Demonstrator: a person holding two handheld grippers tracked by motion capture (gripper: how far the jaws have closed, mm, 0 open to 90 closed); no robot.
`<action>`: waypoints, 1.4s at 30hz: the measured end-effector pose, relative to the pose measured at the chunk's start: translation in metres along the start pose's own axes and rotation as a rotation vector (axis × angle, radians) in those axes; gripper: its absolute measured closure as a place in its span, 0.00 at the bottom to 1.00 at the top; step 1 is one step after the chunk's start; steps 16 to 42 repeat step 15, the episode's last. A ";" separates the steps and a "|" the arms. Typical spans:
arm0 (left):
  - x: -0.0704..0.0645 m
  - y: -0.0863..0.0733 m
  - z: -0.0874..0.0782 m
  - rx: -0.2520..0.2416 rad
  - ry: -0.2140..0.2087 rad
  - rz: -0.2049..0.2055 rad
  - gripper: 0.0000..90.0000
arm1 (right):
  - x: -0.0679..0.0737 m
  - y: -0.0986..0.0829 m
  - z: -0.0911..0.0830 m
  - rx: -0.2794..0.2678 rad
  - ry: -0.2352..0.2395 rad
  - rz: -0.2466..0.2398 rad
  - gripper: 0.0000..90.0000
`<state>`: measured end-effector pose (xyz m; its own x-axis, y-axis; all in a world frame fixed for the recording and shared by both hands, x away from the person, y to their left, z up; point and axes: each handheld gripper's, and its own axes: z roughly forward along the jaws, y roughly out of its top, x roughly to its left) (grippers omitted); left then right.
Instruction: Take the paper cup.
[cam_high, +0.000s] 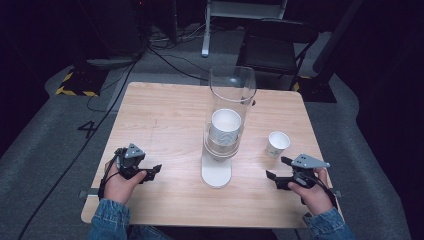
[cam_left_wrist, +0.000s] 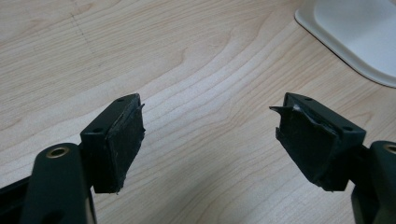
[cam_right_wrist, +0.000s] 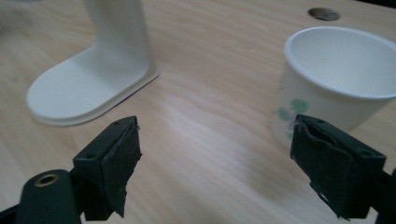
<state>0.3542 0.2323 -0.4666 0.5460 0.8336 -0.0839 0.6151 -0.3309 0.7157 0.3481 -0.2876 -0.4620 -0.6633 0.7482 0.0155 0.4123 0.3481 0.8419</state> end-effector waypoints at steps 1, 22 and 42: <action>0.000 0.000 0.000 0.003 0.000 0.002 0.26 | 0.004 -0.002 0.002 0.009 0.019 -0.012 0.19; 0.003 -0.001 0.001 0.008 0.004 0.000 0.25 | 0.025 -0.022 0.029 0.071 0.105 -0.067 0.19; 0.003 -0.001 0.001 0.008 0.004 0.000 0.25 | 0.025 -0.022 0.029 0.071 0.105 -0.067 0.19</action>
